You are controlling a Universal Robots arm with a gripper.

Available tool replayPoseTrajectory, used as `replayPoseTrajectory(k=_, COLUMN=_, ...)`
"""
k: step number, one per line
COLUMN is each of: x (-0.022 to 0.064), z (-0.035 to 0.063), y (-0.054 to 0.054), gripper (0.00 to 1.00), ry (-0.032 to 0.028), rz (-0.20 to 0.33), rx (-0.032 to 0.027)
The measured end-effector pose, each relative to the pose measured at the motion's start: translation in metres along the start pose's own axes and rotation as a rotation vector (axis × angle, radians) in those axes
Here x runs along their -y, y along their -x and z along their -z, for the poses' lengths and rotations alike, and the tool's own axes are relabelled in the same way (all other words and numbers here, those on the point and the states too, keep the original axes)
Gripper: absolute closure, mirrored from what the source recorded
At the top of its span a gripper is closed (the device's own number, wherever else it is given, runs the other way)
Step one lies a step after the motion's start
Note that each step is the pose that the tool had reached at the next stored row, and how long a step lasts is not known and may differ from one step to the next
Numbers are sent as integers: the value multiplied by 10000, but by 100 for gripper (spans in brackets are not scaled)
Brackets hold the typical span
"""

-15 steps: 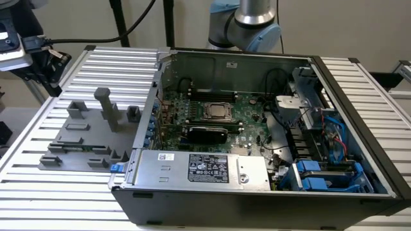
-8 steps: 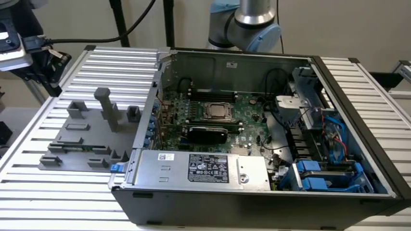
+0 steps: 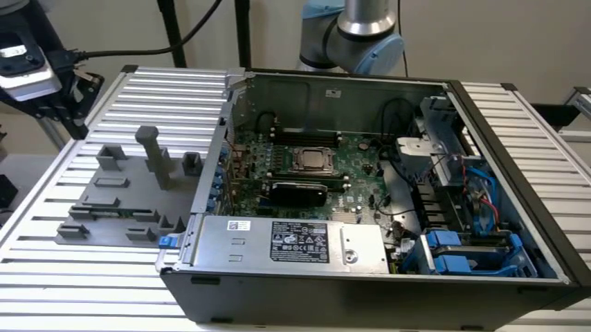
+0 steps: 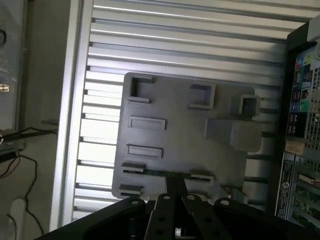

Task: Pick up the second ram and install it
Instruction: 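Pick up the second ram and move it above second insertion slot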

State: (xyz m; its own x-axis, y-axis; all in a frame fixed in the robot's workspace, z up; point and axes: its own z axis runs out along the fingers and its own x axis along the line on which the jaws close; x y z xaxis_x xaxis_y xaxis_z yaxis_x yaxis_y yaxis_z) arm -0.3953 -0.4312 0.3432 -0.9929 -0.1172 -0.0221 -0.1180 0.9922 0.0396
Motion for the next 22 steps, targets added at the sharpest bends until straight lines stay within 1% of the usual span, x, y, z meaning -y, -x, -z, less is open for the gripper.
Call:
replayPoseTrajectory(k=15, x=2, z=-60, y=-1, gripper=100, ry=57, rz=2728, rx=-105)
replayPoseTrajectory(k=22, x=4, z=-93, y=-2, gripper=100, ry=71, rz=3997, rx=-157)
